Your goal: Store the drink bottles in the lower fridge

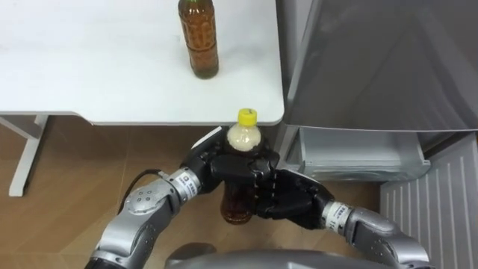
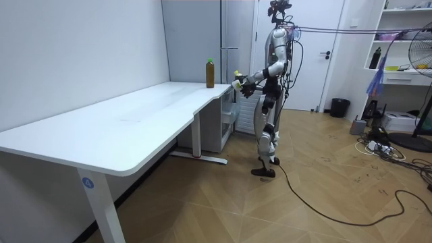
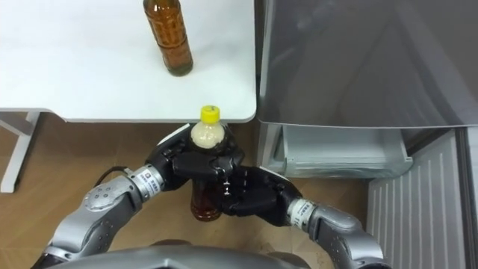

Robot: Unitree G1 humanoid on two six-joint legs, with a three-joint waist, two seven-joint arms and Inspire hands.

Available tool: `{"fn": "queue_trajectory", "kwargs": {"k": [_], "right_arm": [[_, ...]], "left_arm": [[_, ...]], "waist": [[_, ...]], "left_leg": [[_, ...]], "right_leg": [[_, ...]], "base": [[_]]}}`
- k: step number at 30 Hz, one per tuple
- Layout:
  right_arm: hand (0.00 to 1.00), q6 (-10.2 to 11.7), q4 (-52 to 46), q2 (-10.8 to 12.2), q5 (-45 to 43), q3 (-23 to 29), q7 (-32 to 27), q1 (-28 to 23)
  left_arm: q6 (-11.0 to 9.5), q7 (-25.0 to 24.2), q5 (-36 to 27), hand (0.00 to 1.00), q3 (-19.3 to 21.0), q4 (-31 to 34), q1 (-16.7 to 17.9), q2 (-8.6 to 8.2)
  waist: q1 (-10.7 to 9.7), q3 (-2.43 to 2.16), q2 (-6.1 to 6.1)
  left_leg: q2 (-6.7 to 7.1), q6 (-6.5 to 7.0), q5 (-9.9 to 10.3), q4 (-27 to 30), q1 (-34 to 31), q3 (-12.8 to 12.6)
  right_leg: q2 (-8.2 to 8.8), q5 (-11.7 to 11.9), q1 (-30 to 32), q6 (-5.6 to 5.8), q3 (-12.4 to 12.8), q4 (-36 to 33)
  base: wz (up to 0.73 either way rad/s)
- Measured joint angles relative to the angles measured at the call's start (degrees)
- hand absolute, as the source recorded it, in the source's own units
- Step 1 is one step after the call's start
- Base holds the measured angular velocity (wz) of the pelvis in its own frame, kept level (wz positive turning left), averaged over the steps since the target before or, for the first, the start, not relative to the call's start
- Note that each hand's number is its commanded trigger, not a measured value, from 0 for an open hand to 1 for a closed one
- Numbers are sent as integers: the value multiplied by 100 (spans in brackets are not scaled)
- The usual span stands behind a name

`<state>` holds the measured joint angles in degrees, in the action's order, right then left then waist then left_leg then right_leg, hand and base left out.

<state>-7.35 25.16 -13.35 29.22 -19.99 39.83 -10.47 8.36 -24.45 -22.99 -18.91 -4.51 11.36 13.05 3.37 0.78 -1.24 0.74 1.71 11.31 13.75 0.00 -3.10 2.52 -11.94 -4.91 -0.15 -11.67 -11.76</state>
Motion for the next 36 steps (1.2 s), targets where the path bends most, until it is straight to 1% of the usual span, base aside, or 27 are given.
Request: {"fn": "queue_trajectory", "kwargs": {"k": [1, 2, 3, 4, 5, 10, 12, 16, 19, 24, 26, 30, 36], "right_arm": [[100, 33, 28, 2, 8, -7, 1, 1], [100, 45, 43, 5, 11, -8, 3, 1], [100, 55, 57, 10, 12, -11, 4, 2], [100, 70, 73, 12, 13, -13, 4, 3], [100, 84, 79, 12, 13, -16, 4, 3], [100, 198, 242, 15, 30, -31, 69, 27], [100, 194, 287, 14, 61, -63, 163, 24], [100, 37, 313, 8, 102, -139, 235, -26], [100, -27, 264, 19, 103, -133, 285, 2], [100, -34, 236, 26, 141, -127, 475, 30], [100, -67, 192, 28, 174, -128, 497, 31], [100, -157, 163, 34, 178, -129, 561, 28], [100, -157, 164, 48, 208, -127, 669, 27]], "left_arm": [[0, -2, -2, 100, 0, 0, 0, 0], [0, 1, -1, 93, -1, 0, 0, -2], [1, 5, -1, 93, -1, -1, 2, 0], [1, 6, -1, 58, -1, -1, 2, 1], [1, 7, -1, 0, -1, -1, 2, 2], [1, 16, 2, 0, -2, -1, 21, -5], [0, 49, 9, 0, 15, -1, 21, 1], [0, 194, 23, 0, 80, 0, 18, -2], [0, 292, 25, 0, 148, 39, 0, -2], [-3, 429, 24, 0, 270, 296, -22, -30], [-3, 434, 23, 0, 321, 396, -30, -32], [-4, 494, 23, 0, 339, 470, -36, -41], [-2, 617, 32, 0, 356, 576, -35, -55]], "waist": [[-7, 0, 0], [-8, 0, 0], [-6, 0, 1], [-5, 0, 0], [-5, 0, 1], [-3, 0, 0], [-8, 0, 0], [-37, 1, 3], [-24, -1, 10], [-18, -5, 28], [-26, 7, 51], [-24, 13, 115], [-18, 22, 104]], "left_leg": [[0, 0, 0, -1, -1, -1], [0, 0, 0, -1, -1, -1], [-1, 0, 0, -2, -1, -1], [-2, 0, 0, -3, -1, -1], [-2, 0, 0, -4, -1, -1], [-1, 0, 0, -8, 11, -5], [-1, 0, 0, -8, 17, -5], [-1, 0, 0, -3, 38, 5], [0, 0, 0, 5, 35, 6], [2, 0, 0, -1, 58, 8], [1, 0, 0, -2, 52, 12], [1, 0, -1, -14, 58, 14], [0, 0, -2, 10, 46, 14]], "right_leg": [[1, 0, 4, 0, -1, 1], [2, 0, 4, 0, -1, 2], [4, 0, 4, 0, -1, 3], [10, 0, 5, 0, -1, 4], [14, 0, 5, 0, -2, 4], [30, 0, -4, 0, 3, 4], [28, 0, -10, 0, 4, 4], [24, 0, -48, 0, -15, 4], [18, 0, -57, 0, -18, 1], [1, 0, -78, 0, -16, 1], [-3, 0, -92, 0, -11, 4], [-4, 0, -93, 0, -8, 4], [-4, 1, -67, -2, 5, 4]], "base": [[0], [0], [0], [0], [0], [0], [0], [0], [0], [0], [0], [0], [0]]}}
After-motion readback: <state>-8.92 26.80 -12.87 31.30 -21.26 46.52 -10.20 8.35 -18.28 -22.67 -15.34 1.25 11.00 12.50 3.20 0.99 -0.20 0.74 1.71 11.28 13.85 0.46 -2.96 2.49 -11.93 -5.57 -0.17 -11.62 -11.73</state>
